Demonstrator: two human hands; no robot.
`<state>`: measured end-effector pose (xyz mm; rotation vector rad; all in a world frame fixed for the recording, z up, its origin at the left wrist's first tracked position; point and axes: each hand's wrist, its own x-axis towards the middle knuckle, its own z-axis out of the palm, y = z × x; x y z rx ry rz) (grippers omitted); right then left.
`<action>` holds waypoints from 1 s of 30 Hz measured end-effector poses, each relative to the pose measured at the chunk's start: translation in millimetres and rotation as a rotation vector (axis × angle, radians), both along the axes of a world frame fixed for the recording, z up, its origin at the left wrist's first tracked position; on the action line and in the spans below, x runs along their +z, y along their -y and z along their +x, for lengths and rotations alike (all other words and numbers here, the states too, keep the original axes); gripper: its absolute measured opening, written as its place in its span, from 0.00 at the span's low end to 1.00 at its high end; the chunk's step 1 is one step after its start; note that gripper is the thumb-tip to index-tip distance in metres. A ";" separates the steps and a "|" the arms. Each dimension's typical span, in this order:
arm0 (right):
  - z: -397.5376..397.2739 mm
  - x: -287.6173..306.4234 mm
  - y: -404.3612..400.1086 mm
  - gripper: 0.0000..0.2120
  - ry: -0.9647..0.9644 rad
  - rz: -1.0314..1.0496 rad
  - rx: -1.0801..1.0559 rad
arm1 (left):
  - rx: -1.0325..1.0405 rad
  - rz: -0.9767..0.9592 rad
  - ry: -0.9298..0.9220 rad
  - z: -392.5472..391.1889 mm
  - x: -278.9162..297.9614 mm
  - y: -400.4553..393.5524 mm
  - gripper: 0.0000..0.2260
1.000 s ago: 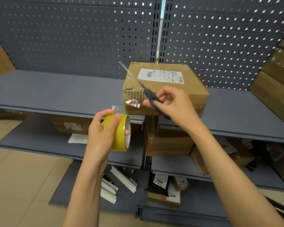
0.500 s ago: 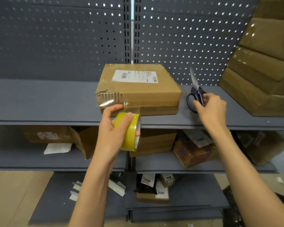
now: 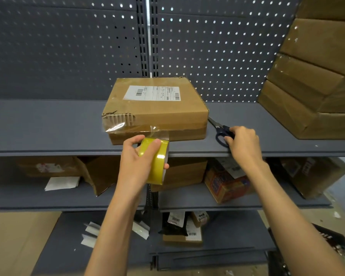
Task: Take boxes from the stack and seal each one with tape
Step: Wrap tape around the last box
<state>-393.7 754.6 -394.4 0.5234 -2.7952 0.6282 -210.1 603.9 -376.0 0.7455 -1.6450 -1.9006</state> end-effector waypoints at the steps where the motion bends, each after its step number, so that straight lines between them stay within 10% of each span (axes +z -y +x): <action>1: -1.7 -1.1 0.0 0.12 -0.011 0.015 0.010 | 0.002 0.007 0.003 -0.3 -0.5 0.1 0.19; 7: 9.5 9.4 12.9 0.06 -0.175 -0.384 0.262 | 0.021 0.009 0.015 -1.8 1.0 -3.6 0.18; 10: 32.2 33.3 31.9 0.04 0.070 -0.673 0.616 | 0.018 0.021 0.017 -1.0 2.3 -4.2 0.19; 20: 54.7 40.4 73.7 0.12 0.282 -0.253 0.992 | -0.009 -0.028 0.008 17.8 5.5 0.1 0.19; 30: 66.3 30.1 91.1 0.04 0.427 -0.463 1.033 | -0.033 -0.031 -0.037 35.8 1.9 8.8 0.17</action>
